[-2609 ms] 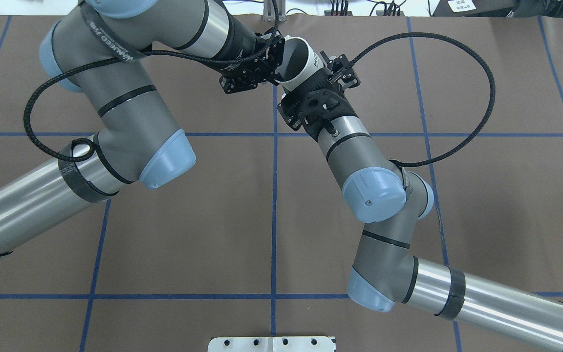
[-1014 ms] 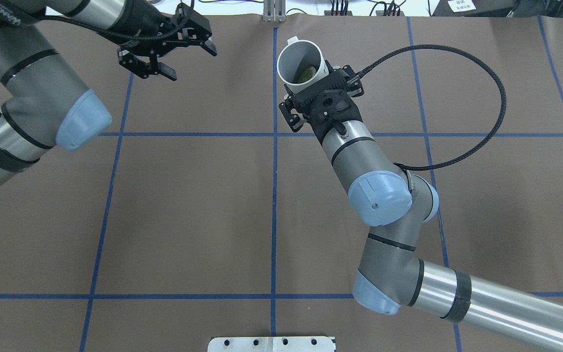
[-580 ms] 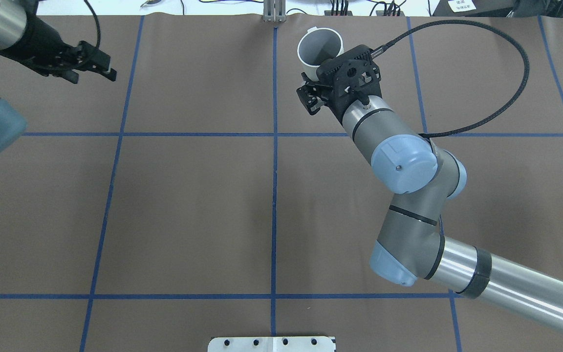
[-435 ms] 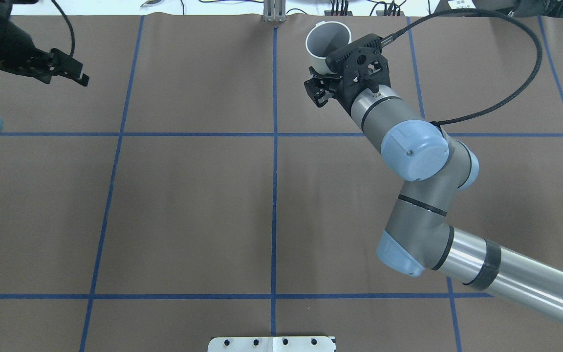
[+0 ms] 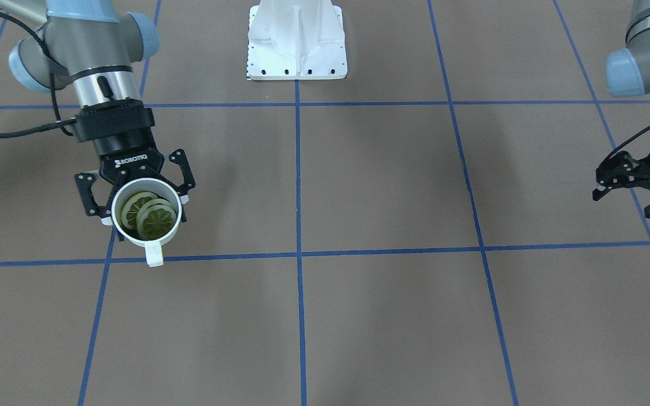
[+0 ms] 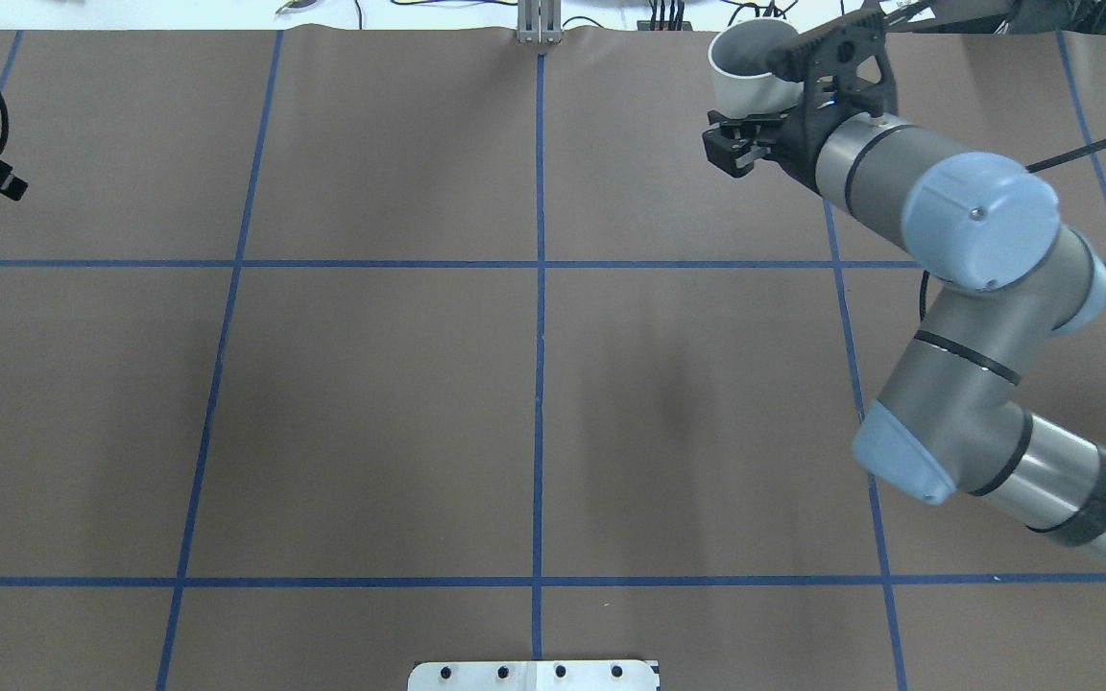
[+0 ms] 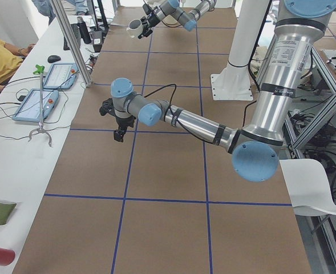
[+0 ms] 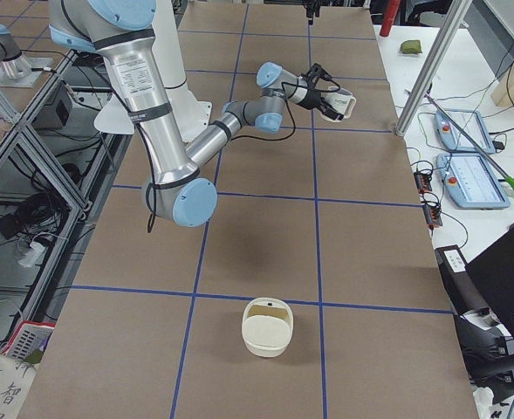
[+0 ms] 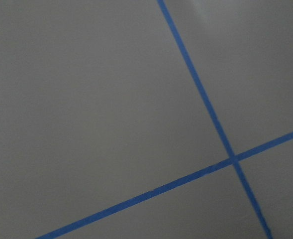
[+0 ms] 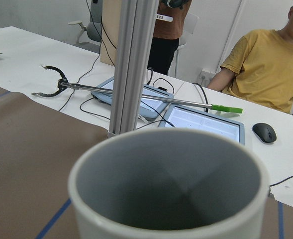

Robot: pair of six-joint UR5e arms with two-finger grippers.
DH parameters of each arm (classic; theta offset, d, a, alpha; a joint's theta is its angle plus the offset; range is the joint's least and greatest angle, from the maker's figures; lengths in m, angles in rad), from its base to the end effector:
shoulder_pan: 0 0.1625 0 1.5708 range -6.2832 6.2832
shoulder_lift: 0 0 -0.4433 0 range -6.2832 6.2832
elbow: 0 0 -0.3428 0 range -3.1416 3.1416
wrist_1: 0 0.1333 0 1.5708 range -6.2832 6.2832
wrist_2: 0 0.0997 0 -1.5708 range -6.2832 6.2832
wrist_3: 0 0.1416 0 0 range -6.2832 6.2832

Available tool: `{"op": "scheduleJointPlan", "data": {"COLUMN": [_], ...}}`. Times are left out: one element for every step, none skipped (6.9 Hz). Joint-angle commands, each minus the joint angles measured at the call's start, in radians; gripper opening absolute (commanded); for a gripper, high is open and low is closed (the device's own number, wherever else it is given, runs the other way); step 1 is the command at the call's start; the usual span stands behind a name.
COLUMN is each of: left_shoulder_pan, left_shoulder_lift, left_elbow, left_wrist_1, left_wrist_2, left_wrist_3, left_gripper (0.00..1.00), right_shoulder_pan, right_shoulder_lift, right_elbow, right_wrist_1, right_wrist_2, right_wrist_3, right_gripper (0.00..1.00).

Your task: Left arm hands cup to right arm to dump lemon

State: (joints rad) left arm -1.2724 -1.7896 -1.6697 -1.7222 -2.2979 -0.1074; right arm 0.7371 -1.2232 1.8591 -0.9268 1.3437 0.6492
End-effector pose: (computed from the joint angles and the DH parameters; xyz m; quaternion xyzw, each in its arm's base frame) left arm 0.1268 -0.5455 0.5374 0.1431 0.3825 0.1690 0.8970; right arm -0.3240 -0.5172 0.3198 0.4989 -0.3337 -0.0060 0.7998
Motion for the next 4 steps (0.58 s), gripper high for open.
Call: {"op": "scheduleJointPlan", "data": {"left_shoulder_pan": [-0.071, -0.079, -0.090, -0.114], "left_shoulder_lift": [0.044, 0.045, 0.053, 0.059], "left_elbow": [0.015, 0.010, 0.007, 0.022], "left_wrist_1": [0.052, 0.050, 0.044, 0.053], "left_wrist_2": [-0.008, -0.009, -0.011, 0.001], "left_wrist_3": [0.130, 0.130, 0.120, 0.124], "left_gripper": [1.00, 1.00, 1.00, 1.00], "right_shoulder_pan": [0.108, 0.166, 0.192, 0.209], "right_shoulder_lift": [-0.154, -0.241, -0.316, -0.376], "right_elbow": [0.109, 0.170, 0.220, 0.227], "right_wrist_1": [-0.007, 0.000, 0.020, 0.104], "right_wrist_2": [0.117, 0.170, 0.195, 0.230], "right_wrist_3": [0.006, 0.013, 0.053, 0.072], "right_gripper": [0.00, 0.00, 0.00, 0.00]}}
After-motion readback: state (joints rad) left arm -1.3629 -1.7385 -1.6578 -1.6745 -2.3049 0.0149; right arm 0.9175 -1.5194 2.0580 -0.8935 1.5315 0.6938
